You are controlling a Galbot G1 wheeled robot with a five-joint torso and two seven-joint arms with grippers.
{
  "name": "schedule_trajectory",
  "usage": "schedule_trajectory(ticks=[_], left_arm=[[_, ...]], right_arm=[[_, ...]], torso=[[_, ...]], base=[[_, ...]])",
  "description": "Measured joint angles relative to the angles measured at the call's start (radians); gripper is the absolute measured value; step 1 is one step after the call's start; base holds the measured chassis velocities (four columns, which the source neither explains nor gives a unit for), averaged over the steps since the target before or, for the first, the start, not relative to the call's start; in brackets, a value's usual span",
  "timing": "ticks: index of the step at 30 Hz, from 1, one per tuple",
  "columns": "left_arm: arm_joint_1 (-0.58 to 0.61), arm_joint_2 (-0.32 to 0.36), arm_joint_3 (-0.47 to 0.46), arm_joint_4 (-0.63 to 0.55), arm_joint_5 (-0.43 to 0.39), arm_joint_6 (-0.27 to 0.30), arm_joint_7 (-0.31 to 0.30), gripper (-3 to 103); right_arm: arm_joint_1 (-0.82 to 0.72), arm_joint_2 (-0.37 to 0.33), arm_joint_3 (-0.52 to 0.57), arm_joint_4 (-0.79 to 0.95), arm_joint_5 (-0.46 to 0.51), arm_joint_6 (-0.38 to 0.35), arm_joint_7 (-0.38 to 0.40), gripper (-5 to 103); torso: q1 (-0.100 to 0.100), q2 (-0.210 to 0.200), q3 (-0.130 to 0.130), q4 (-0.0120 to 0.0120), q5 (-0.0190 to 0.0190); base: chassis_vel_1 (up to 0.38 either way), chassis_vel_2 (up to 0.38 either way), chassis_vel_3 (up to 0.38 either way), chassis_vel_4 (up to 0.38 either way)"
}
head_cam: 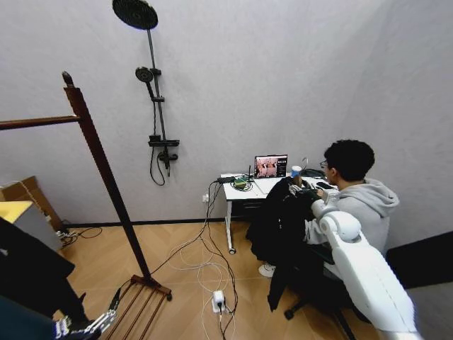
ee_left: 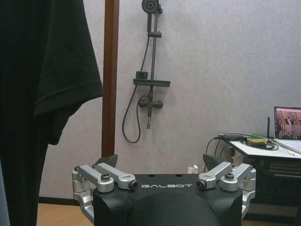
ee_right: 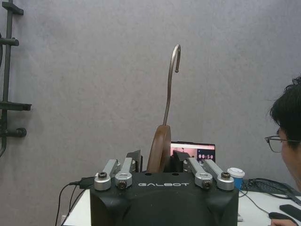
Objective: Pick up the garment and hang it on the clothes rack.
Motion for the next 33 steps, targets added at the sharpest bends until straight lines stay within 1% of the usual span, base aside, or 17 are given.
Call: schedule_trajectory(ticks=[1, 2, 3, 5, 6, 8, 9, 10, 13, 17, 18, 21, 26, 27, 29, 31, 33], left_arm=[[0.0, 0.0, 0.0, 0.0, 0.0, 0.0, 0.0, 100], [0.0, 0.0, 0.0, 0.0, 0.0, 0.0, 0.0, 100], [0.0, 0.0, 0.0, 0.0, 0.0, 0.0, 0.0, 100], [0.0, 0.0, 0.0, 0.0, 0.0, 0.0, 0.0, 100], [0.0, 0.0, 0.0, 0.0, 0.0, 0.0, 0.0, 100], [0.0, 0.0, 0.0, 0.0, 0.0, 0.0, 0.0, 100], [0.0, 0.0, 0.0, 0.0, 0.0, 0.0, 0.0, 100], [0.0, 0.0, 0.0, 0.0, 0.0, 0.0, 0.0, 100], [0.0, 0.0, 0.0, 0.0, 0.0, 0.0, 0.0, 100], [0.0, 0.0, 0.0, 0.0, 0.0, 0.0, 0.0, 100], [0.0, 0.0, 0.0, 0.0, 0.0, 0.0, 0.0, 100], [0.0, 0.0, 0.0, 0.0, 0.0, 0.0, 0.0, 100], [0.0, 0.0, 0.0, 0.0, 0.0, 0.0, 0.0, 100], [0.0, 0.0, 0.0, 0.0, 0.0, 0.0, 0.0, 100], [0.0, 0.0, 0.0, 0.0, 0.0, 0.0, 0.0, 100], [0.0, 0.0, 0.0, 0.0, 0.0, 0.0, 0.0, 100], [0.0, 0.0, 0.0, 0.0, 0.0, 0.0, 0.0, 100]], right_arm=[[0.0, 0.0, 0.001, 0.0, 0.0, 0.0, 0.0, 39], [-0.003, -0.001, 0.002, 0.002, 0.0, 0.0, 0.001, 34], [-0.003, -0.001, 0.002, 0.002, 0.0, 0.0, 0.001, 34], [-0.009, -0.005, 0.005, 0.011, 0.001, -0.003, 0.001, 23], [-0.009, -0.005, 0.005, 0.011, 0.001, -0.003, 0.001, 23], [-0.015, -0.008, 0.008, 0.02, 0.001, -0.007, 0.003, 13], [-0.015, -0.008, 0.008, 0.02, 0.001, -0.007, 0.003, 13], [-0.022, -0.011, 0.01, 0.031, -0.003, -0.007, 0.002, 9], [-0.046, -0.018, 0.016, 0.082, -0.005, -0.013, 0.004, 9], [-0.099, -0.021, 0.03, 0.188, 0.004, -0.018, 0.01, 9], [-0.099, -0.021, 0.03, 0.188, 0.004, -0.018, 0.01, 9], [-0.173, -0.003, 0.046, 0.276, 0.0, 0.012, 0.02, 9], [-0.245, 0.003, 0.071, 0.364, 0.006, 0.016, 0.017, 9], [-0.272, 0.003, 0.082, 0.409, 0.014, 0.015, 0.015, 9], [-0.29, 0.003, 0.091, 0.447, 0.024, 0.01, 0.014, 9], [-0.316, 0.003, 0.102, 0.502, 0.038, -0.001, 0.016, 9], [-0.321, 0.002, 0.105, 0.514, 0.042, -0.006, 0.016, 9]], torso=[[0.0, 0.0, 0.0, 0.0, 0.0], [0.0, 0.0, 0.0, 0.0, 0.0], [0.0, 0.0, 0.0, 0.0, 0.0], [0.0, 0.0, 0.0, 0.0, 0.0], [0.0, 0.0, 0.0, 0.0, 0.0], [0.0, 0.0, 0.0, -0.0004, 0.0], [0.0, 0.0, 0.0, -0.0004, 0.0], [0.0, 0.0, 0.0, -0.0001, 0.0002], [0.0, 0.0, 0.0, -0.0005, 0.0003], [0.0, 0.0, 0.0, -0.0002, -0.0003], [0.0, 0.0, 0.0, -0.0002, -0.0003], [0.0, 0.0, 0.0, 0.0002, 0.0001], [0.0, 0.0, 0.0, 0.0001, 0.0], [0.0, 0.0, 0.0, 0.0, 0.0], [0.0, 0.0, 0.0, -0.0002, -0.0001], [0.0, 0.0, 0.0, 0.0, -0.0002], [0.0, 0.0, 0.0, 0.0002, -0.0003]], base=[[0.0, 0.0, 0.0, 0.0], [0.0, 0.0, 0.0, 0.0], [0.0, 0.0, 0.0, 0.0], [0.0, 0.0, 0.0, 0.0], [0.0, 0.0, 0.0, 0.0], [0.0, 0.0, 0.0, 0.0], [0.0, 0.0, 0.0, 0.0], [0.0, 0.0, 0.0, 0.0], [0.0, 0.0, 0.0, 0.0], [0.0, 0.0, 0.0, 0.0], [0.0, 0.0, 0.0, 0.0], [0.071, 0.05, 0.047, 0.061], [0.081, 0.072, 0.083, 0.067], [0.076, 0.078, 0.079, 0.073], [0.076, 0.078, 0.085, 0.084], [0.109, 0.115, 0.099, 0.108], [0.111, 0.123, 0.101, 0.117]])
